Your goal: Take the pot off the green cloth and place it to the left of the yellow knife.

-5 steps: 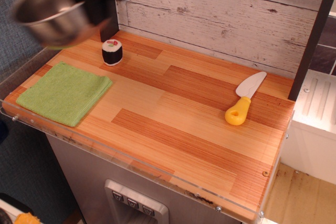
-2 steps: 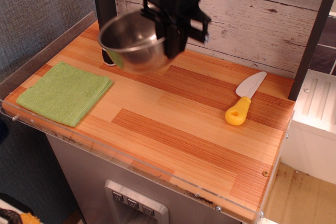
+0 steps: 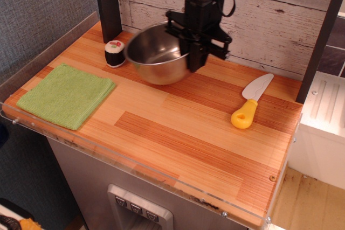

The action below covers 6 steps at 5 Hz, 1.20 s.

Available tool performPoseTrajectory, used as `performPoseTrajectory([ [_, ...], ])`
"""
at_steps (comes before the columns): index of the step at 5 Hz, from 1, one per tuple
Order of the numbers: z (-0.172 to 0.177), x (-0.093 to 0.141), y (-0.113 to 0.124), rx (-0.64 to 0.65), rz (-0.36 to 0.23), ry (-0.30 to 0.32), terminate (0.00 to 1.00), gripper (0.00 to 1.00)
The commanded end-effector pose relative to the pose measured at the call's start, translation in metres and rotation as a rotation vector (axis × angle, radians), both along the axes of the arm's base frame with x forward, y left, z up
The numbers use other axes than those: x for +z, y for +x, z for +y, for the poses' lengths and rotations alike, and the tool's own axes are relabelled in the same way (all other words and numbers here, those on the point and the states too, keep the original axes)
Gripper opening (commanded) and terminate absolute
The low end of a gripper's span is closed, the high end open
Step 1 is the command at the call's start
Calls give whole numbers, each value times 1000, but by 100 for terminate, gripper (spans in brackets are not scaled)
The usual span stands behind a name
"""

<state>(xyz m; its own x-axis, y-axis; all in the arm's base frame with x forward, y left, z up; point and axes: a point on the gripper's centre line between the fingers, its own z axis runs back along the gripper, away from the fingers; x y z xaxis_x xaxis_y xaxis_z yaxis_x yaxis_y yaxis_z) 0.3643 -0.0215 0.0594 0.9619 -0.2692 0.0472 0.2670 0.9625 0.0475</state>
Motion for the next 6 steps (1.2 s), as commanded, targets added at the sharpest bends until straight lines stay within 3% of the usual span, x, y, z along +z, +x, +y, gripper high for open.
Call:
performPoseTrajectory([
  [1,-7,12,14,-35,-79,-24,0,0],
  [2,-12,10,8,-53,-60,-18,0,0],
  [3,-15,14,4,-59,-44,-23,0,100],
  [5,-10,30,3,-41,-37,-51,0,100],
  [6,3,61,-3,12,-81,-102,0,100],
])
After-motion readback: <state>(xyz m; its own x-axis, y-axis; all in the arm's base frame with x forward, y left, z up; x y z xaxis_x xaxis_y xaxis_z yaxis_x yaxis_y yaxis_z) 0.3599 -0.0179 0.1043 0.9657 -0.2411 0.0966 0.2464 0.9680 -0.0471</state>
